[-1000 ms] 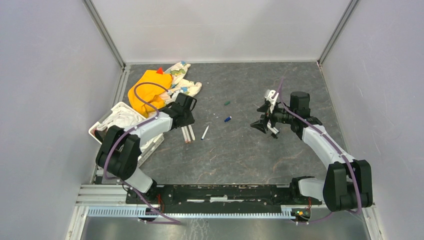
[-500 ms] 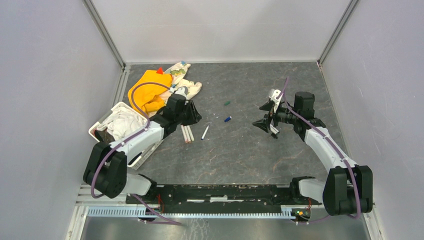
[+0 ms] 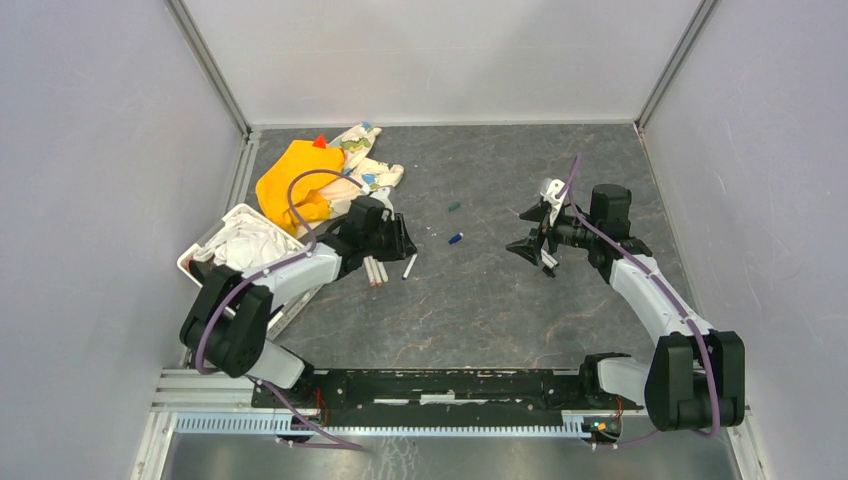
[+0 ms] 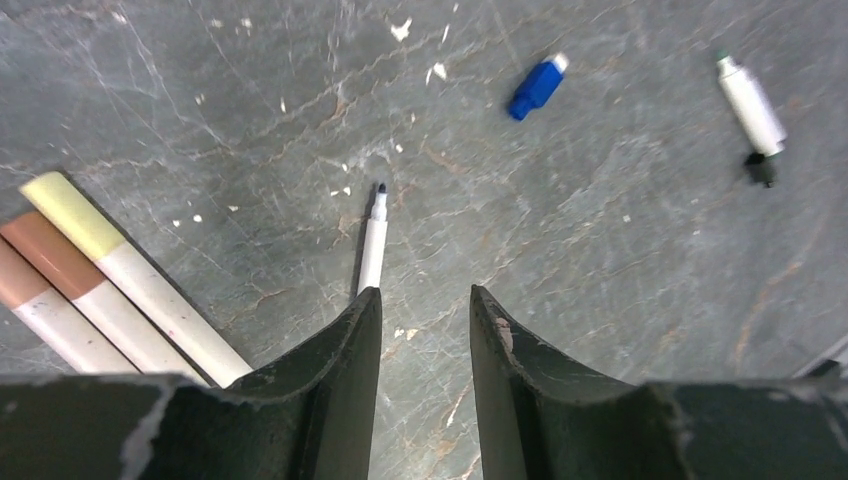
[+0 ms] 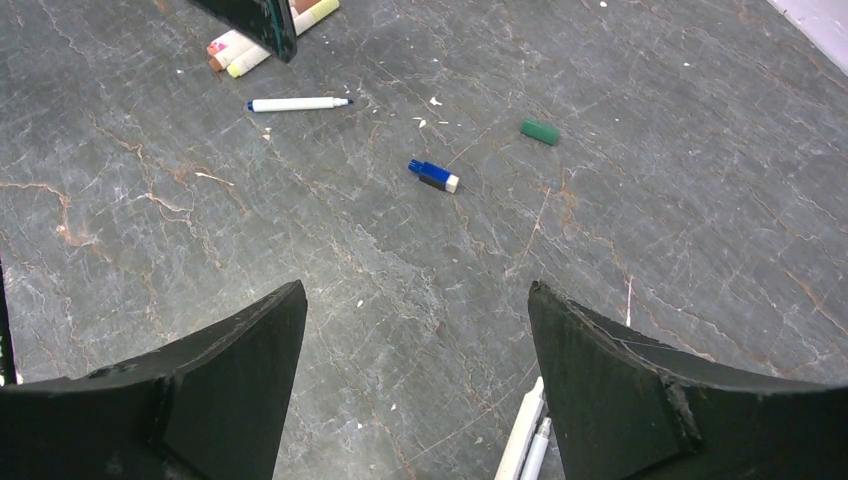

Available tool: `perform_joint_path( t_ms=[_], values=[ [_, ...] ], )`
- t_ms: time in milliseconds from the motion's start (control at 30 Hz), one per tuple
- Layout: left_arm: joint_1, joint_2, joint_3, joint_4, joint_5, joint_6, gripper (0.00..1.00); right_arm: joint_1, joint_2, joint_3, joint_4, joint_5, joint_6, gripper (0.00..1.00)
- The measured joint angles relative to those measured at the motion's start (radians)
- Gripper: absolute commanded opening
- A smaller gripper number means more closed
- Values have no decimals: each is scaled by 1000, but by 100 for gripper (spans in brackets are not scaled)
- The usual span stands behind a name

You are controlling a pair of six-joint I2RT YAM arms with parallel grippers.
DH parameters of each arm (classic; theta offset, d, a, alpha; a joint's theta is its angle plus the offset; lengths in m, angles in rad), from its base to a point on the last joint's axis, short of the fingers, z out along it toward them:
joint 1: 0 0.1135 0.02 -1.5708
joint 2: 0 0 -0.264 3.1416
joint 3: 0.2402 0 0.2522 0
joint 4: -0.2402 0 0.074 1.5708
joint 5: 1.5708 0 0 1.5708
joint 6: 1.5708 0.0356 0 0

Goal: Insert the pens into the pen caps
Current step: Pick up the pen from the center of the board.

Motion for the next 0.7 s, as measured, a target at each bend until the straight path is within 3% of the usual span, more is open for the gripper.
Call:
perform_joint_path(
  t_ms=[433,700],
  values=[
    [-169,234,174,-180,-252,75,39,-3,0,0,0,-2,1,87],
    [-208,275,222,-258,-354,94,38,-3,0,0,0,-7,1,87]
  ],
)
